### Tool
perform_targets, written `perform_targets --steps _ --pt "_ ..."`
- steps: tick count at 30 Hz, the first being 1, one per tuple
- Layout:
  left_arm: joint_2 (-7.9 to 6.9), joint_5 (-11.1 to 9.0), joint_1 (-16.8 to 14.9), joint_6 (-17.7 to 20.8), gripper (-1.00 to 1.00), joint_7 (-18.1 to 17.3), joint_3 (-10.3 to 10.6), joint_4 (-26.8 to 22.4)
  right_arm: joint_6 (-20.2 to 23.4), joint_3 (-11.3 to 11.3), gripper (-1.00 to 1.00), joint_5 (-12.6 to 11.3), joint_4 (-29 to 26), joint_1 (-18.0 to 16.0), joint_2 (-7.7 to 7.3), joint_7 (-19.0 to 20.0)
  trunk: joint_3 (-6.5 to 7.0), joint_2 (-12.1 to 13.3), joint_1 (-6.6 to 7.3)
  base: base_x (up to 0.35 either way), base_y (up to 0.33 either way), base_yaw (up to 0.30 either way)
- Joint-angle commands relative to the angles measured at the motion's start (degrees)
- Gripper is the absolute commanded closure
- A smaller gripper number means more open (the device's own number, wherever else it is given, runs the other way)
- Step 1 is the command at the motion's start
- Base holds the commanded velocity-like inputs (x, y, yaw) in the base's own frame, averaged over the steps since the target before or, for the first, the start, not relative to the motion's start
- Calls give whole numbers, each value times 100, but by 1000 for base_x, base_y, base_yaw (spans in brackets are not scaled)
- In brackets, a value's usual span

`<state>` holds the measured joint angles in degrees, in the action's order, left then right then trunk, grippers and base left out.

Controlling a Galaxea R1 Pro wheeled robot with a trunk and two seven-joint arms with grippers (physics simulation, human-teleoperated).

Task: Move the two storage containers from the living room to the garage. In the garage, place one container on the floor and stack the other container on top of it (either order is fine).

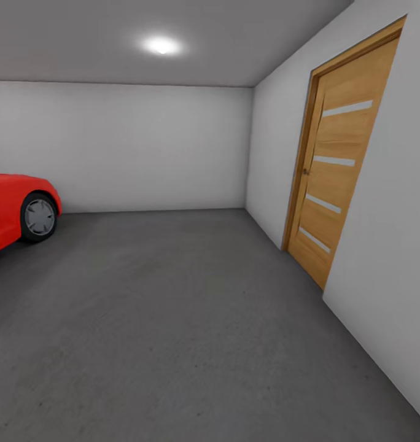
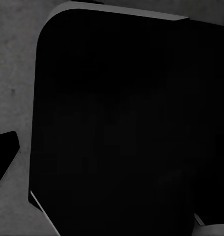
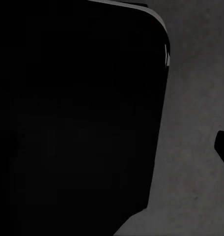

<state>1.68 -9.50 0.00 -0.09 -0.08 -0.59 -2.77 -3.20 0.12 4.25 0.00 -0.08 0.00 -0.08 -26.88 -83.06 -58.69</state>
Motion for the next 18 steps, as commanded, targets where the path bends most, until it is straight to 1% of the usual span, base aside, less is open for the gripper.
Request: perform_targets --steps 1,6,8,11,15,18 --pt "0 -43 0 -1 -100 -1 -2 -4 -14 -3 -100 43 0 -1 0 -1 -5 -2 -3 323 88 0" --pt "-18 -56 0 -7 -100 -1 -15 -20 -14 -15 -100 37 0 -1 0 -1 -5 -2 -3 323 84 0" --pt "-7 -52 0 -11 -100 14 -16 -82 -14 -18 -100 39 0 -1 0 -1 -5 -2 -3 323 41 0" --pt "-4 -106 0 26 -100 52 -43 -257 -14 -12 -100 40 0 1 0 -1 -5 -2 -3 323 15 0" --pt "35 -134 0 -77 -100 62 -85 -285 -14 -5 -100 45 0 -1 0 -1 -5 -2 -3 309 4 0" --pt "37 -142 0 -150 -100 63 -88 -280 -14 -7 -100 43 0 -1 0 -1 -5 -2 -3 254 1 0"
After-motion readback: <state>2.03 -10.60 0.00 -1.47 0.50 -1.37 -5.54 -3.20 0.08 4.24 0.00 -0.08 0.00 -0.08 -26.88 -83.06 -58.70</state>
